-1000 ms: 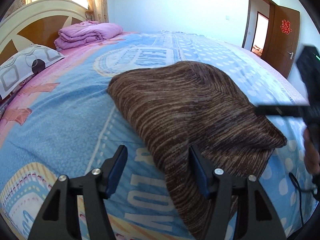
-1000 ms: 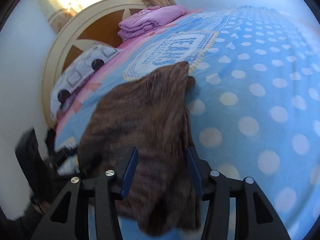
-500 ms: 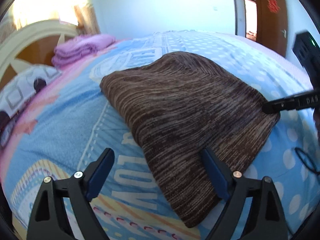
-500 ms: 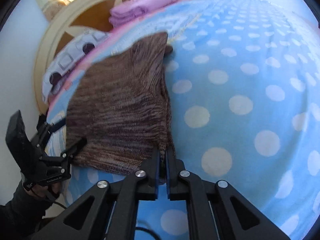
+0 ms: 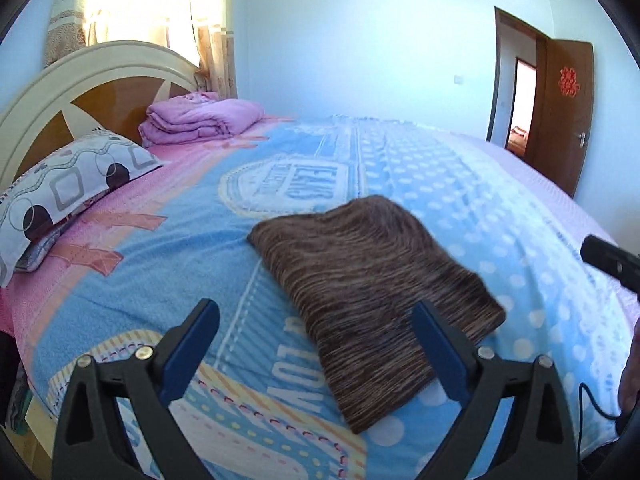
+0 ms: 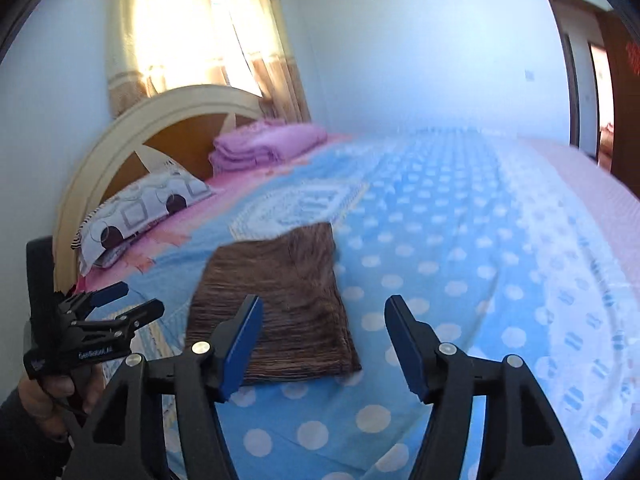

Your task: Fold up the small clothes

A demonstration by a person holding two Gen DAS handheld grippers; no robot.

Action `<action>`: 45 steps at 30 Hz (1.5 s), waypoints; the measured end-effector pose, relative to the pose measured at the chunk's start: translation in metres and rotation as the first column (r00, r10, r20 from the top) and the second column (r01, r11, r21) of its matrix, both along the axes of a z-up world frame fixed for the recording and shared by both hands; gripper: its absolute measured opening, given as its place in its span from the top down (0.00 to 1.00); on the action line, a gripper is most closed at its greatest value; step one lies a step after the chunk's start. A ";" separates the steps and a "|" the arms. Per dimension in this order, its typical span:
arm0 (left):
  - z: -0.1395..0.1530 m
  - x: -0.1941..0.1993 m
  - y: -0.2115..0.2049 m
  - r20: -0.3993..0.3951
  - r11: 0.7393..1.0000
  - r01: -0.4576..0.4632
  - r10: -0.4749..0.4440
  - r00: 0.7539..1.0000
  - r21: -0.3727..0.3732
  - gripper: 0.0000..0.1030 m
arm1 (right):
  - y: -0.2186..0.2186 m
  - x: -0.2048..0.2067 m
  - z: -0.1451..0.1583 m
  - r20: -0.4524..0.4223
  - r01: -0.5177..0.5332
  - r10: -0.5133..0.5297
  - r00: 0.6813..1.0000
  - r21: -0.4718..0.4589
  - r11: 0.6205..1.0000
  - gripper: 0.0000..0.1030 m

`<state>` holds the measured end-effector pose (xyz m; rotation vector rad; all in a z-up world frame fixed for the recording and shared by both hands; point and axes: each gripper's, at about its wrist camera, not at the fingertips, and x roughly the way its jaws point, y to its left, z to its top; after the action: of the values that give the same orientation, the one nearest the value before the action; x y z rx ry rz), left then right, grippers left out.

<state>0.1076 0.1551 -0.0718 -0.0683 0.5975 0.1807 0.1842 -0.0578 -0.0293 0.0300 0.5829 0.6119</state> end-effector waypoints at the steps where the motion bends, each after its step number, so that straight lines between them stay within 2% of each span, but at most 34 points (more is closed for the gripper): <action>1: 0.002 -0.001 0.001 0.009 1.000 0.003 -0.003 1.000 -0.007 0.04 | -0.001 -0.004 0.003 0.002 -0.002 0.002 1.000 0.002 1.000 0.38; 15: 0.013 -0.004 -0.001 0.039 1.000 0.010 -0.010 0.999 -0.007 0.04 | -0.002 -0.018 0.006 -0.008 0.002 -0.002 1.000 0.016 1.000 0.38; 45: 0.011 -0.004 0.001 0.030 1.000 0.008 -0.007 1.000 -0.011 0.04 | 0.005 -0.030 0.007 -0.012 -0.020 0.021 1.000 0.018 1.000 0.38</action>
<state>0.1035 0.1563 -0.0604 -0.0797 0.5691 0.1689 0.1546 -0.0530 -0.0222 0.0447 0.5899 0.6373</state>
